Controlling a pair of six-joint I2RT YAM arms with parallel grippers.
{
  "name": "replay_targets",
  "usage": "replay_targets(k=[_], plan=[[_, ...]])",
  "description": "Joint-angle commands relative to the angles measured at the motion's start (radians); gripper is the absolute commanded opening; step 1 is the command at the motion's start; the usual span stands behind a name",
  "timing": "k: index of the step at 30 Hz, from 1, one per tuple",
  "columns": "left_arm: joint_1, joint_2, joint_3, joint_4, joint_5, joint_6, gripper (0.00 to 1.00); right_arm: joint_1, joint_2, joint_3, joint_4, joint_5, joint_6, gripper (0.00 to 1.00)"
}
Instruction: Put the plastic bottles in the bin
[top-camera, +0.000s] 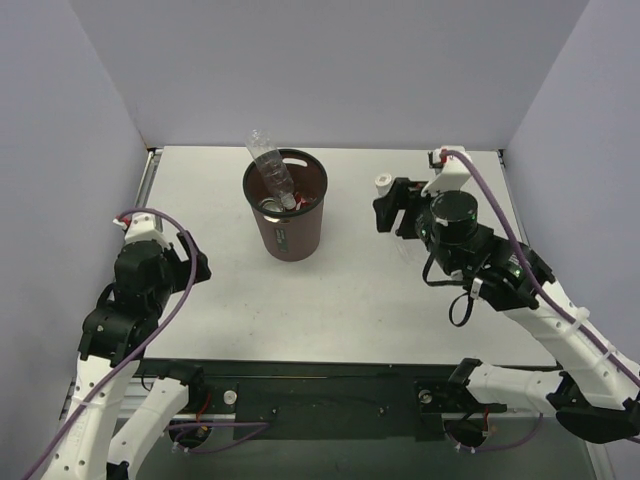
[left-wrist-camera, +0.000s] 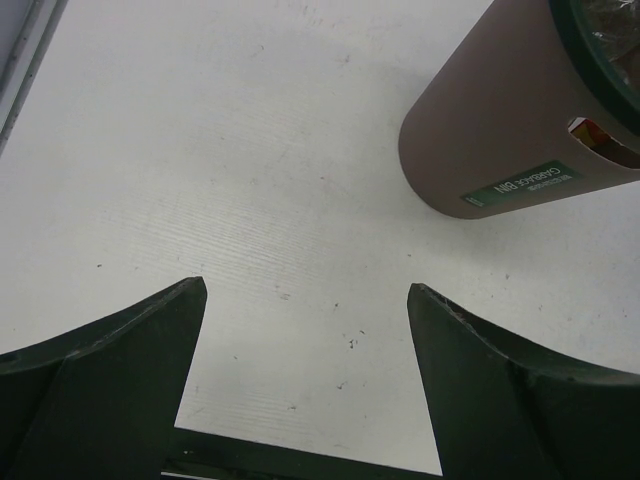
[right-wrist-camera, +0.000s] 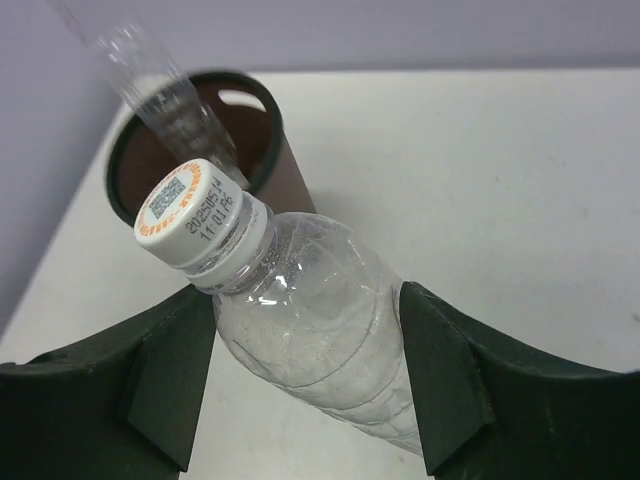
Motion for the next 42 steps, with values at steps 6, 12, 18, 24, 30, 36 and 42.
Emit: replay_targets(k=[6,12,18,24,30,36,42], plan=[[0.006,-0.033,0.056,-0.036,-0.018,-0.014,0.93,-0.022,0.339,0.333,0.410,-0.161,-0.079,0.34],[0.006,-0.056,0.067,-0.073,-0.037,-0.019,0.93,-0.027,0.534,0.465,0.579,-0.182,-0.050,0.34],[0.004,-0.071,0.079,-0.097,-0.047,-0.019,0.93,-0.027,0.649,0.520,0.653,-0.175,-0.022,0.34],[0.006,-0.087,0.063,-0.111,-0.044,-0.025,0.93,-0.027,0.726,0.529,0.687,-0.098,-0.047,0.35],[0.004,-0.093,0.067,-0.119,-0.050,-0.022,0.93,-0.036,0.766,0.539,0.632,-0.044,-0.019,0.82],[0.004,-0.087,0.069,-0.113,-0.047,-0.027,0.93,-0.037,0.709,0.479,0.621,-0.018,-0.019,1.00],[0.004,-0.055,0.073,-0.082,-0.040,-0.019,0.93,-0.037,0.564,0.350,0.587,0.043,-0.073,1.00]])
